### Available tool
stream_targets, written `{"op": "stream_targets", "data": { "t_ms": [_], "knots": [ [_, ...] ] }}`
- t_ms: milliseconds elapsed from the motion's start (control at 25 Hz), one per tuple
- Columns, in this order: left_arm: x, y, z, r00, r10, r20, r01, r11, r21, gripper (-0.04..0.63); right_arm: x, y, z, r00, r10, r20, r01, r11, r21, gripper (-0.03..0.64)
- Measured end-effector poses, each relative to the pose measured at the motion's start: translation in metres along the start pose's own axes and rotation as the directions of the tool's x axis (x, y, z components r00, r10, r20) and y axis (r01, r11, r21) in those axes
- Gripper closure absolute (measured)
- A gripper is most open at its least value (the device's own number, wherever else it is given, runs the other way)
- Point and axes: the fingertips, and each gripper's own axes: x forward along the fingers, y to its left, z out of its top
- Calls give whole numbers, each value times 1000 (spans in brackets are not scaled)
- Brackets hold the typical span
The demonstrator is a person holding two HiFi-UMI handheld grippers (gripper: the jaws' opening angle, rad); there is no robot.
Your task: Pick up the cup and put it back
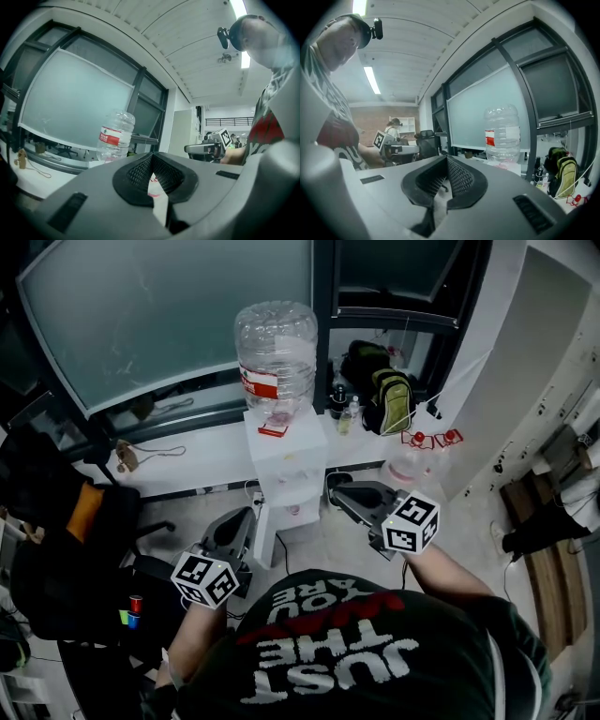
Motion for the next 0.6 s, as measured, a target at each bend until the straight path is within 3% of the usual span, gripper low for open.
{"op": "stream_targets", "data": {
  "t_ms": [600],
  "knots": [
    [-2,-11,-3,1000,-3,3,3,1000,0,588,-11,9,-2,1000,4,-18,-5,998,-59,584]
  ]
}}
